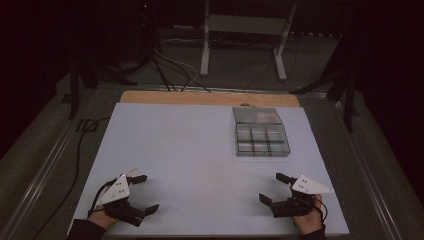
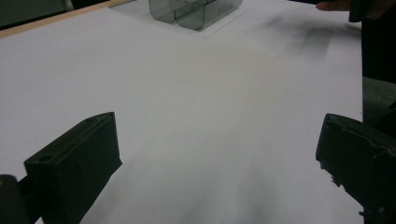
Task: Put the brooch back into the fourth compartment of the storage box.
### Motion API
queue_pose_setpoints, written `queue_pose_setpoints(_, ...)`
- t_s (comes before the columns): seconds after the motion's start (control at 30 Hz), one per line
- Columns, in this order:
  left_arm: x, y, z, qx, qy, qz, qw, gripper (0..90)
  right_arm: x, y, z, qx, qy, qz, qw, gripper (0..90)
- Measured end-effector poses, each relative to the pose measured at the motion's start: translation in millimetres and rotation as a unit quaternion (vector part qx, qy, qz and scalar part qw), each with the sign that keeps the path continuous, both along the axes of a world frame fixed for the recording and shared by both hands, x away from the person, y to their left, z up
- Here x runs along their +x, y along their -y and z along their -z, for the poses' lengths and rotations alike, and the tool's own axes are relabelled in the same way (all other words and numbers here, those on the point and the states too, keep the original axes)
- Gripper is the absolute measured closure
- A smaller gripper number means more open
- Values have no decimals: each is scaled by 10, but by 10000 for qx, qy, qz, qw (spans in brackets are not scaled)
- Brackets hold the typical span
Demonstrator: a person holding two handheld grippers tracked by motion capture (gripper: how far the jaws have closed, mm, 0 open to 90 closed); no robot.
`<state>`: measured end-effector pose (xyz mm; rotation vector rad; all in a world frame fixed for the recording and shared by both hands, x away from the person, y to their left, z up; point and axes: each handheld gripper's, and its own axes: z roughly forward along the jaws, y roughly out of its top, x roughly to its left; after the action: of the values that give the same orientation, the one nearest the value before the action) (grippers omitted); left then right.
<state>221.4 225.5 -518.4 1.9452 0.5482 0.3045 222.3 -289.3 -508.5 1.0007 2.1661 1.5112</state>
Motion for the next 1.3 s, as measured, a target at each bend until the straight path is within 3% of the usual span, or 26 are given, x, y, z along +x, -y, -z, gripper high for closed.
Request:
queue_pose_setpoints(0.2, 7, 9, 9, 19, -22, 28, 10000, 12, -3, 8, 3, -7, 5, -49, 10000, 0)
queue_pose_setpoints(0.43, 3, 39, 19, 110, -113, 126, 9998, 11, 9, -33, 16, -103, -9, -346, 9993, 0)
queue_pose_setpoints(0.47, -4, 43, -13, 110, -139, 235, 9996, 11, 5, -39, 3, -42, 94, -386, 9992, 0)
queue_pose_setpoints(0.73, 16, 75, -154, -130, -89, 457, 9988, 12, -5, -31, -13, 47, 148, -409, 9990, 0)
queue_pose_setpoints(1.1, 168, -59, -330, -271, 93, 296, 9992, 12, -5, -22, -19, 118, 127, -415, 9990, 0)
queue_pose_setpoints(1.3, 261, -167, -339, -344, 26, 110, 9993, 12, -5, -10, -18, 175, 76, -386, 9991, 0)
